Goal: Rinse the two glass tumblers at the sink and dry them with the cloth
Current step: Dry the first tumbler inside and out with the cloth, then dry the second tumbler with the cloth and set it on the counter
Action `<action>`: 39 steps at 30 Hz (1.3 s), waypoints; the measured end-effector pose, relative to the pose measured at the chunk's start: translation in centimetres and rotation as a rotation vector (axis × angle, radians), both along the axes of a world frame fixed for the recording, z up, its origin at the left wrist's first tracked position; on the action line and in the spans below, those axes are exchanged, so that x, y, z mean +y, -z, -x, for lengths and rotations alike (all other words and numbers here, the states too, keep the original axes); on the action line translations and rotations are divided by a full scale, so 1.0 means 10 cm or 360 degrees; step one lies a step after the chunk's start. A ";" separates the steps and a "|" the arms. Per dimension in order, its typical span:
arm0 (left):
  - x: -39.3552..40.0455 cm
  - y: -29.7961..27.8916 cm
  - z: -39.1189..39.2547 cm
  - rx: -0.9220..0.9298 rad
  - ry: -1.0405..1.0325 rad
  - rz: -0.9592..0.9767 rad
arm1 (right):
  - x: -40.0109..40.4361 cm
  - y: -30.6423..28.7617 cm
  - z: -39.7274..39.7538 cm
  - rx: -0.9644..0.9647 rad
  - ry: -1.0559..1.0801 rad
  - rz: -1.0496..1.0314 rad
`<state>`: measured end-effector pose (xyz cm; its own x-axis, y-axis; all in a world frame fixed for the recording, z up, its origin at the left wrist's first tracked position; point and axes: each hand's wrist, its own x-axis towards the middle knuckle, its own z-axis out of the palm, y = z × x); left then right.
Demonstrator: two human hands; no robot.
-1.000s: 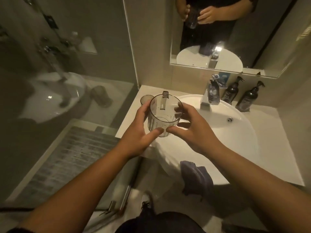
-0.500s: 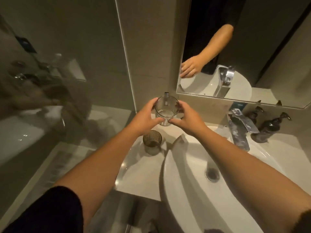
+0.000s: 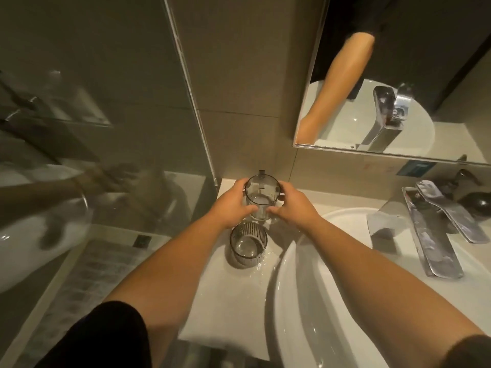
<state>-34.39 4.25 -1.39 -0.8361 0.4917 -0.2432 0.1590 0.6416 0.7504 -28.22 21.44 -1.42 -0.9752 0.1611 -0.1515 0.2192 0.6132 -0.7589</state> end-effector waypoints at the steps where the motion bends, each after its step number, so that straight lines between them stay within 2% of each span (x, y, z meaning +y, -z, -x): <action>1: 0.00 0.02 0.02 -0.0010 -0.0003 0.0006 | -0.01 0.01 0.01 -0.0014 0.0014 -0.0001; 9: 0.05 0.00 0.16 -0.0054 0.0099 0.0050 | 0.00 0.05 0.05 -0.0050 0.0122 -0.0040; 21: -0.01 -0.03 0.18 -0.0125 0.0175 0.0138 | -0.04 -0.03 0.00 -0.0135 0.0109 -0.0159; 23: -0.07 -0.07 0.09 -0.0199 0.0058 0.0035 | -0.02 -0.08 -0.08 -0.0158 0.0074 -0.0199; 26: -0.25 -0.08 -0.24 -0.0312 -0.0388 -0.0289 | 0.01 -0.17 -0.33 -0.0123 0.0030 -0.0319; 29: -0.45 0.05 -0.71 -0.0340 -0.0646 -0.0390 | -0.05 -0.23 -0.65 -0.0060 -0.0100 -0.0326; 31: -0.54 0.12 -1.00 -0.0424 -0.0520 -0.0346 | -0.13 -0.24 -0.81 -0.0076 -0.0273 -0.0392; 34: -0.60 0.15 -1.19 -0.0326 -0.0197 -0.0139 | -0.24 -0.22 -0.83 -0.0183 -0.0515 -0.0579; 39: -0.48 0.06 -1.15 -0.0272 -0.0236 -0.0148 | -0.36 -0.06 -0.74 -0.0221 -0.0549 -0.0843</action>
<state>-22.86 -0.60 -1.97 -0.8515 0.3934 -0.3466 -0.0661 0.5752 0.8153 -20.80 17.82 -0.82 -0.9615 -0.0706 -0.2657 0.0169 0.9496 -0.3132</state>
